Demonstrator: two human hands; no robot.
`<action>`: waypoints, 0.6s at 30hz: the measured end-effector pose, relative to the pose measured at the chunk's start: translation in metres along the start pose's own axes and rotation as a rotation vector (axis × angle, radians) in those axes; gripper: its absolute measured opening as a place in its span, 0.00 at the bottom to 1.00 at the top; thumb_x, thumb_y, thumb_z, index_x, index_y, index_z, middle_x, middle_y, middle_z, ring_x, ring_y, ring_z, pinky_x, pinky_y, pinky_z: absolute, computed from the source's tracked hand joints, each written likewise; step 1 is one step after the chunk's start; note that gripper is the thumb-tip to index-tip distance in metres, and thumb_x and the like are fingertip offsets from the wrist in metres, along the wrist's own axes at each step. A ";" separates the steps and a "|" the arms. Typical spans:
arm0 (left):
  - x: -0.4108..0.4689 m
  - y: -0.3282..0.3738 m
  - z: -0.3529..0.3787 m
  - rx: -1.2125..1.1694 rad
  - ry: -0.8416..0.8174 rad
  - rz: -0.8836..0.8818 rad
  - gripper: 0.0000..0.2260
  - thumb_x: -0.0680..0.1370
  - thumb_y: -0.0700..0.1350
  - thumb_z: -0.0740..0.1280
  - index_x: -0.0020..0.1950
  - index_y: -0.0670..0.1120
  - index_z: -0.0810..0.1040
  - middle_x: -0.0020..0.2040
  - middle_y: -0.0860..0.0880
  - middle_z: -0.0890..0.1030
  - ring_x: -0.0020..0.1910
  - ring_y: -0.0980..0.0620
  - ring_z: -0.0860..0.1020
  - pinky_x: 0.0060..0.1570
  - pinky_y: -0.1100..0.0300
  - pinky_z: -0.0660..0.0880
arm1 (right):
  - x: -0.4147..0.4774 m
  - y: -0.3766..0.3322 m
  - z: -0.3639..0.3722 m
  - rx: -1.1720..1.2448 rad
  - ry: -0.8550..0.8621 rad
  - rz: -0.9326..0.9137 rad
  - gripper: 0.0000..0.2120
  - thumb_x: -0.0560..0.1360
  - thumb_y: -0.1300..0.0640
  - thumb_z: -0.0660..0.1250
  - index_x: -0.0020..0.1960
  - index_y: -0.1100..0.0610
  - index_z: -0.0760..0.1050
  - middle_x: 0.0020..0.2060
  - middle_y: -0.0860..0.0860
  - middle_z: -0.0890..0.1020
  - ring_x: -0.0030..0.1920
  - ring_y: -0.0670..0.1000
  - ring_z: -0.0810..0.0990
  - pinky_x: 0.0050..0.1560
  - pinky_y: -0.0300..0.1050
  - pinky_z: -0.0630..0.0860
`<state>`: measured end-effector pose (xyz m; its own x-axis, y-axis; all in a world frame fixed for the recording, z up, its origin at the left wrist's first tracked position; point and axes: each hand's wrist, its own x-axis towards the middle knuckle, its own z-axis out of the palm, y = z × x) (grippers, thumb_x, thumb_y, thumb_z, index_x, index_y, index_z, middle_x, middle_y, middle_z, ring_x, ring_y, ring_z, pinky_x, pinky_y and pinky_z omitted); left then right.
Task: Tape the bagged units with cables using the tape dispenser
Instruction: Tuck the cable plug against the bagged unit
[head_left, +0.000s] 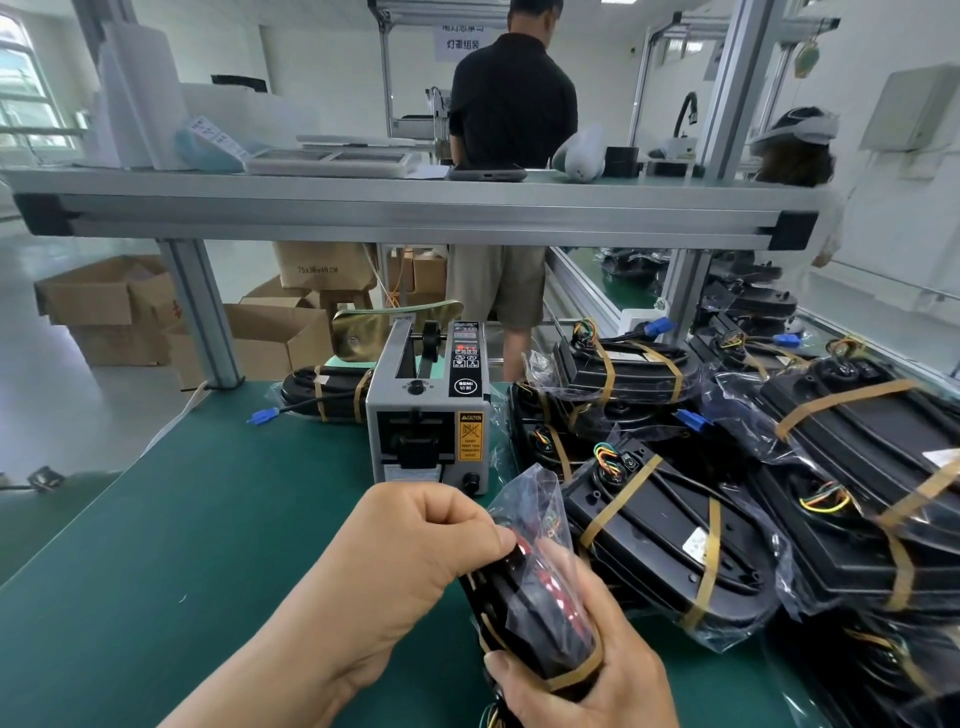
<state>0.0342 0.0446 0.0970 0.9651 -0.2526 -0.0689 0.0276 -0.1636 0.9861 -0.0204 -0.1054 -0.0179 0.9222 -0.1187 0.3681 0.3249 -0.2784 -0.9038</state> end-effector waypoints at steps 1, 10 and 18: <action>0.000 0.001 0.000 -0.016 0.000 -0.011 0.13 0.69 0.41 0.76 0.25 0.48 0.79 0.23 0.56 0.74 0.22 0.64 0.69 0.32 0.67 0.66 | 0.000 0.000 0.000 -0.003 0.002 -0.001 0.43 0.55 0.41 0.80 0.65 0.24 0.67 0.59 0.32 0.81 0.57 0.40 0.82 0.59 0.42 0.80; -0.002 -0.001 -0.002 0.004 -0.008 0.003 0.12 0.69 0.41 0.76 0.27 0.48 0.79 0.22 0.56 0.73 0.21 0.63 0.69 0.27 0.72 0.66 | 0.000 0.001 0.000 -0.032 0.012 -0.020 0.41 0.56 0.41 0.81 0.68 0.33 0.73 0.60 0.35 0.81 0.59 0.40 0.82 0.60 0.42 0.80; 0.000 -0.006 -0.001 0.041 0.011 0.069 0.14 0.68 0.40 0.77 0.25 0.48 0.78 0.22 0.56 0.72 0.20 0.62 0.67 0.24 0.74 0.64 | 0.001 -0.002 -0.001 -0.058 0.020 -0.034 0.43 0.56 0.40 0.80 0.67 0.26 0.67 0.58 0.34 0.82 0.57 0.39 0.82 0.59 0.39 0.80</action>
<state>0.0338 0.0465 0.0914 0.9672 -0.2542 0.0013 -0.0500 -0.1853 0.9814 -0.0201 -0.1058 -0.0160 0.9061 -0.1274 0.4034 0.3429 -0.3372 -0.8767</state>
